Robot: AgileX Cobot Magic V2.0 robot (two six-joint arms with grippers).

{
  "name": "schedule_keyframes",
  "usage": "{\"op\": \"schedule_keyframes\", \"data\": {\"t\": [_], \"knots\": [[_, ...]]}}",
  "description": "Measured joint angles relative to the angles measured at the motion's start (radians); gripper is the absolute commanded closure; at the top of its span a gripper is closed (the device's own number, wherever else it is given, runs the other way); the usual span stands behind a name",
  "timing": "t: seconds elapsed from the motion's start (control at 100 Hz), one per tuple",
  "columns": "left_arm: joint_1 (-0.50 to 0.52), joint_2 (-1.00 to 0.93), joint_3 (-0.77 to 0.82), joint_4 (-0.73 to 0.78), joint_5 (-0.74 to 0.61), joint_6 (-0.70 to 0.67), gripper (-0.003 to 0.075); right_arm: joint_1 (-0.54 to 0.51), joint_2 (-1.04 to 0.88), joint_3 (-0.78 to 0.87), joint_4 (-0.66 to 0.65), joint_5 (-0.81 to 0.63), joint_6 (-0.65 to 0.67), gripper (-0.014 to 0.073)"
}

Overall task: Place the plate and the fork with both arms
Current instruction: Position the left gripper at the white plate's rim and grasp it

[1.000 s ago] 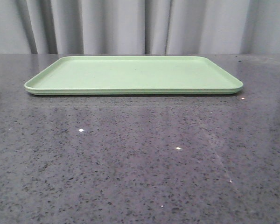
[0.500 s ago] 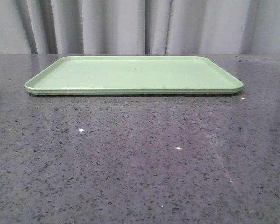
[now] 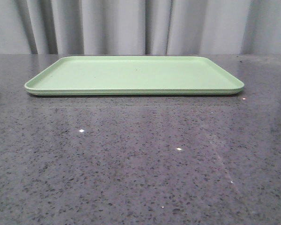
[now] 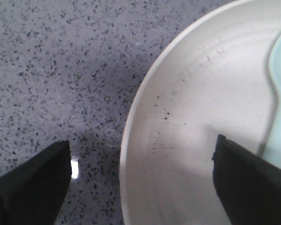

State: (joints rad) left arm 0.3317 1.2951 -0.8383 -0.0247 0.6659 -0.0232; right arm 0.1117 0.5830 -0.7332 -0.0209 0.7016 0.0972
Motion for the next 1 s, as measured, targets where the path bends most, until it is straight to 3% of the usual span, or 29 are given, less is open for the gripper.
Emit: {"op": "schedule_keyframes", "data": {"t": [0.74,0.86,1.0], "knots": [[0.002,0.078,-0.019,-0.037,-0.021,0.002,0.013,0.0,0.0,0.0,0.0,-0.003,0.0,0.012],[0.002,0.08,-0.019,-0.041,-0.021,0.002,0.02,0.0,0.0,0.0,0.0,-0.004,0.0,0.012],[0.002,0.082,-0.019,-0.058,-0.017,0.002,0.0395,0.0,0.0,0.0,0.0,-0.01,0.0,0.012]]}}
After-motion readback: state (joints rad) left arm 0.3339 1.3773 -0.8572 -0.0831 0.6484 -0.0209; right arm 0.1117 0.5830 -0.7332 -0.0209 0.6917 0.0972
